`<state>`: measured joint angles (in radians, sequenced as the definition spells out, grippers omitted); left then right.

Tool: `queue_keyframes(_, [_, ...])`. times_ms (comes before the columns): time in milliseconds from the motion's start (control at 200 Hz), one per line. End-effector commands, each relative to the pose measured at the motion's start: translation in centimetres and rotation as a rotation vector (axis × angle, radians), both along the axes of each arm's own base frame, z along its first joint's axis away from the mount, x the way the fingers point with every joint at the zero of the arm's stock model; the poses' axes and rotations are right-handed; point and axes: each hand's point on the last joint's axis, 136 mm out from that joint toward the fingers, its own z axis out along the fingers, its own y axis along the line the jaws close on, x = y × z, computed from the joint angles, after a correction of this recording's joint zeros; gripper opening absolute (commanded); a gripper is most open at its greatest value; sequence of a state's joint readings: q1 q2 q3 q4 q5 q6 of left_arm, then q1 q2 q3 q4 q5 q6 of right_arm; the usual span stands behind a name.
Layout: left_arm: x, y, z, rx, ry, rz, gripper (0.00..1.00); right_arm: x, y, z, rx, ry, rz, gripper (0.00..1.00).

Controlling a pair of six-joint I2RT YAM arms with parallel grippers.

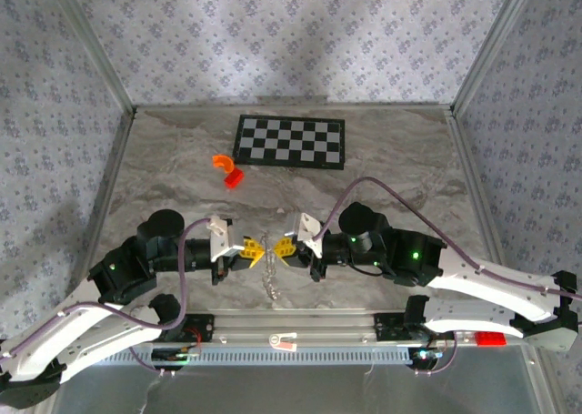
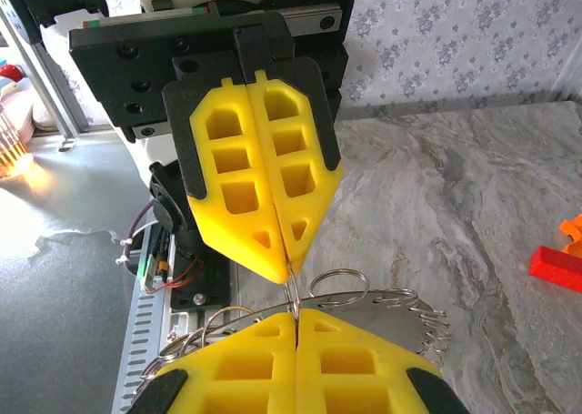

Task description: Put the keys on the keyring

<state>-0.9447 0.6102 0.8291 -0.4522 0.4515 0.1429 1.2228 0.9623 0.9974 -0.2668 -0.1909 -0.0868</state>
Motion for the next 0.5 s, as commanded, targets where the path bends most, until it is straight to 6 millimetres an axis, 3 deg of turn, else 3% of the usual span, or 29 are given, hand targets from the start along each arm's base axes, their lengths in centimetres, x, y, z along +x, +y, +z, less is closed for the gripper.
queue_keyframes(0, [-0.21,-0.15,1.96,-0.05,-0.05,-0.016,0.0,-0.49,0.01,-0.14,-0.01,0.017,0.02,0.0])
queue_keyframes(495, [-0.41,-0.24,2.35,-0.069,-0.047,-0.026,0.0,-0.14,0.14,-0.5,-0.014,0.022,0.012,0.0])
